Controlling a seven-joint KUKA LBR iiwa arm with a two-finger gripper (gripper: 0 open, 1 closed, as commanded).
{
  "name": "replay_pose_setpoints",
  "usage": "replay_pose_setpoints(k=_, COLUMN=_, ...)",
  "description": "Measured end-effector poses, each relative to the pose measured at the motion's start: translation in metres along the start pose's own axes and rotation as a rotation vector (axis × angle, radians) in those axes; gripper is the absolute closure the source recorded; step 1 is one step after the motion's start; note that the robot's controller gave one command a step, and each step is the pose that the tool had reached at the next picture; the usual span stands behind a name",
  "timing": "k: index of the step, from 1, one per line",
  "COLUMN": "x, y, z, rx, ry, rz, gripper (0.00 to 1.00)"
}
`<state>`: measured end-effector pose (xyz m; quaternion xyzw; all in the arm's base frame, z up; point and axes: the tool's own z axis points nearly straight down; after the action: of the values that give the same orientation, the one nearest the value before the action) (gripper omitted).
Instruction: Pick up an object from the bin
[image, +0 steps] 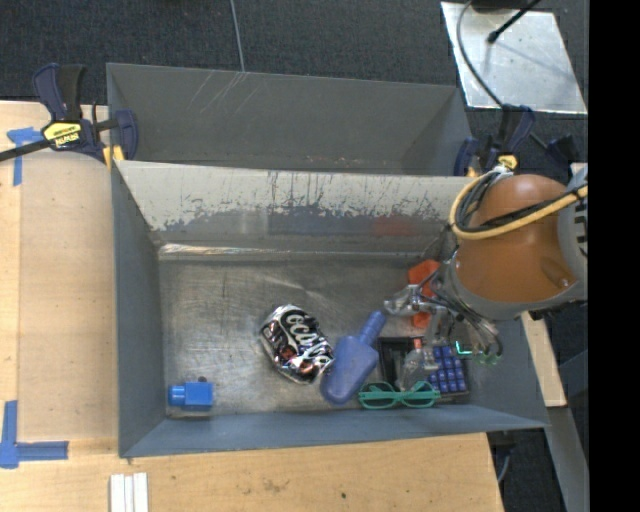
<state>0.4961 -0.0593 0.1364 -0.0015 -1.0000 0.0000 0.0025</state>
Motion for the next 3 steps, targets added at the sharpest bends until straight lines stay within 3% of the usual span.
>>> replay_pose_setpoints(k=1, x=-0.002, y=0.000, z=-0.004, rx=0.001, ry=-0.008, rz=-0.003, gripper=0.00)
replay_pose_setpoints(k=2, x=-0.022, y=0.035, z=0.034, rx=0.004, ry=-0.012, rz=-0.266, gripper=0.00)
replay_pose_setpoints(k=3, x=-0.024, y=0.053, z=0.029, rx=0.000, ry=-0.005, rz=-0.446, gripper=0.00)
